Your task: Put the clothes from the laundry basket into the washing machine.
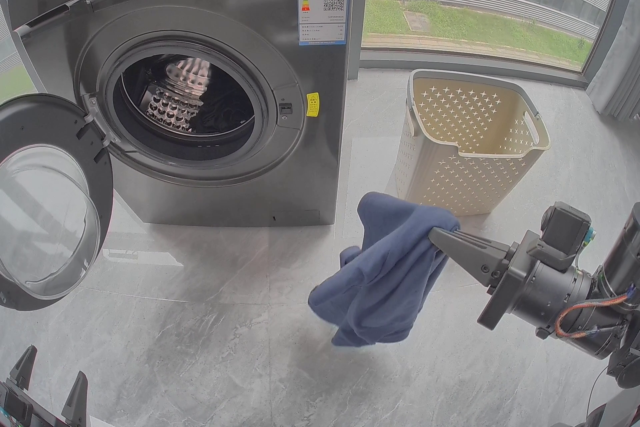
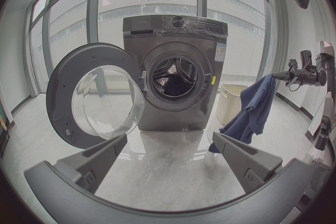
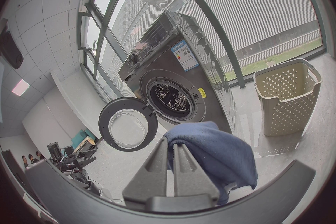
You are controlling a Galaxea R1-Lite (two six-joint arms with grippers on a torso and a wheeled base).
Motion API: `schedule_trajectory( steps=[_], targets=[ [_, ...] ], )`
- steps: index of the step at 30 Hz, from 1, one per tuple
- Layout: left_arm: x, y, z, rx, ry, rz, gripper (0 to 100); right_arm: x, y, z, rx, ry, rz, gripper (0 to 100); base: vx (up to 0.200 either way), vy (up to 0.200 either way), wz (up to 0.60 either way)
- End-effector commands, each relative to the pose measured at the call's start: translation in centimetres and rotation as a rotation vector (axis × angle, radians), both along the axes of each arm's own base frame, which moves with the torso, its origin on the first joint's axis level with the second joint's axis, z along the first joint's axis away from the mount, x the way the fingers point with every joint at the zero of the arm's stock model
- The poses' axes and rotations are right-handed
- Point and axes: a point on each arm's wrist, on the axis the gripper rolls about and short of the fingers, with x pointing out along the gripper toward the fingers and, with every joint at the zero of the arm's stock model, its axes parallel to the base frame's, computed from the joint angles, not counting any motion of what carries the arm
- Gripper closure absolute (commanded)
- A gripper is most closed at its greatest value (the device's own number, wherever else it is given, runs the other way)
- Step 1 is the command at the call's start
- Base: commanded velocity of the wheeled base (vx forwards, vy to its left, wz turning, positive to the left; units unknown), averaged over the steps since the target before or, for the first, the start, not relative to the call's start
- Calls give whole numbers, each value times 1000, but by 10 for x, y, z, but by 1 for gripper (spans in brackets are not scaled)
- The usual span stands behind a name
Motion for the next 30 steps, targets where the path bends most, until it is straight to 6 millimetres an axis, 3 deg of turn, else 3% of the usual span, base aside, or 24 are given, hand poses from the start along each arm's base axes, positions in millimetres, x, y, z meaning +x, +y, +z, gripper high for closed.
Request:
schedule_trajectory(
  steps=[1, 16, 30],
  targets=[
    [0, 0, -4, 2, -2, 0, 0, 1, 1, 0, -2, 1, -9, 100, 0, 200, 0],
    [0, 0, -4, 0, -2, -2, 0, 14, 17, 9, 23, -19, -9, 100, 0, 0, 0],
    [0, 0, -4, 2, -2, -2, 0, 22, 25, 12, 44, -37, -15, 100, 0, 200, 0]
  ],
)
